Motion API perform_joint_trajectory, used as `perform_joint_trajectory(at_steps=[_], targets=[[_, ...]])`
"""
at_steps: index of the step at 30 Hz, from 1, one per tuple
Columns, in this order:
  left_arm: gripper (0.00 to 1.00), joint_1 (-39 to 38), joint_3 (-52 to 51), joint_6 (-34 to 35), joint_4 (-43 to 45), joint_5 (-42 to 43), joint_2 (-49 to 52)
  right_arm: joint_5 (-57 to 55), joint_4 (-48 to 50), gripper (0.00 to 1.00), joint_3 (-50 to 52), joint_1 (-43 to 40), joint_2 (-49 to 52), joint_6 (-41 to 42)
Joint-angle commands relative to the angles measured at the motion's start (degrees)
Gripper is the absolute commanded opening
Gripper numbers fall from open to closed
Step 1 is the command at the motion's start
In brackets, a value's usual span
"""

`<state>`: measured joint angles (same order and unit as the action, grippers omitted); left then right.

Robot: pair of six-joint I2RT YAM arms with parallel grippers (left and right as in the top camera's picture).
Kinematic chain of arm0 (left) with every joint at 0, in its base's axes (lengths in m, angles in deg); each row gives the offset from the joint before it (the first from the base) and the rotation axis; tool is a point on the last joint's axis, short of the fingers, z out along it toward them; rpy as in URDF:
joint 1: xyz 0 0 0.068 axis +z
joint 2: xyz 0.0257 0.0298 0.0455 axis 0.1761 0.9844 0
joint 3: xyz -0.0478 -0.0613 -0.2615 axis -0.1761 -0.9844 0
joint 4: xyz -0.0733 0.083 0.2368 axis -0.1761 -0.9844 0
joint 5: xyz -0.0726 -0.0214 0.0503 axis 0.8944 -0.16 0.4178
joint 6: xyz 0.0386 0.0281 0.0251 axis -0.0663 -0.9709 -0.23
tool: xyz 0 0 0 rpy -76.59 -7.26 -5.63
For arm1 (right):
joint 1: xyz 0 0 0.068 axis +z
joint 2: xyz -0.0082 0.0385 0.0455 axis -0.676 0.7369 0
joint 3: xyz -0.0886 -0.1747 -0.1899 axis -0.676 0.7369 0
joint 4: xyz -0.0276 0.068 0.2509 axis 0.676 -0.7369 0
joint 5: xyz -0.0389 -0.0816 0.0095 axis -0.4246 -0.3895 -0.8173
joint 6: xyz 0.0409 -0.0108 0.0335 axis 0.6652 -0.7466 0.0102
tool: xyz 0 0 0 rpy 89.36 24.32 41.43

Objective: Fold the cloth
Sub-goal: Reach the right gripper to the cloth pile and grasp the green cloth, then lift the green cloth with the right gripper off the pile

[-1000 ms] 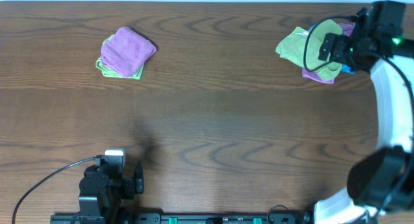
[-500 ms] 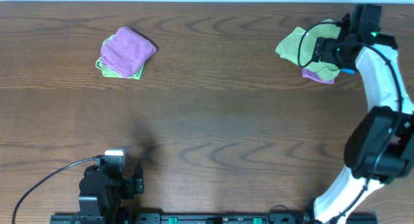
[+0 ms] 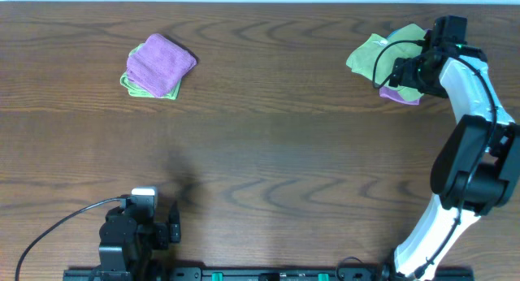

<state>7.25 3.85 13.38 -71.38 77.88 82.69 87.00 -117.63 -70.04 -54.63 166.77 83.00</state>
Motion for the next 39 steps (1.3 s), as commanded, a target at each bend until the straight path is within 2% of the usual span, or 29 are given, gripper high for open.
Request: perform_joint_trajectory(at_steps=[1,9,14,18,21,23,25,26,27,30,39], targets=[[0.95,-0.24,-1.03,-1.86,-2.54,-1.49,-0.37,-1.29,-0.28,0.94,-1.14,-0.48,0.55,0.63],[0.95,-0.24,-1.03,-1.86,-2.54,-1.49,-0.37,-1.27,0.94,0.9,0.57,-0.94,0.79,0.81],[0.95,-0.24,-1.03,-1.86,-2.54,-1.49,-0.37,-1.27,2.82,0.64,1.51,-1.11,1.29,0.81],[0.96,-0.24,-1.03,-1.86,-2.54,-1.49,-0.37,-1.18,3.41,0.64,1.53,-1.11,1.29,0.81],[0.95,-0.24,-1.03,-1.86,-2.54,-1.49,-0.37,-1.22,3.04,0.75,1.55,-1.11,1.4,0.81],[0.95,-0.24,-1.03,-1.86,-2.54,-1.49,-0.37,-1.25,2.51,0.77,1.6,-1.11,1.51,0.79],[0.95,-0.24,-1.03,-1.86,-2.54,-1.49,-0.37,-1.25,2.34,0.63,1.66,-1.2,1.51,0.79],[0.95,-0.24,-1.03,-1.86,-2.54,-1.49,-0.37,-1.25,2.34,0.47,1.68,-1.33,1.51,0.79],[0.96,-0.24,-1.03,-1.86,-2.54,-1.49,-0.37,-1.25,2.34,0.34,1.68,-1.38,1.51,0.81],[0.95,-0.24,-1.03,-1.86,-2.54,-1.49,-0.37,-1.25,2.27,0.03,1.68,-1.4,1.51,0.79],[0.96,-0.24,-1.03,-1.86,-2.54,-1.49,-0.37,-1.2,-0.5,0.01,1.66,-1.16,-0.37,0.72]])
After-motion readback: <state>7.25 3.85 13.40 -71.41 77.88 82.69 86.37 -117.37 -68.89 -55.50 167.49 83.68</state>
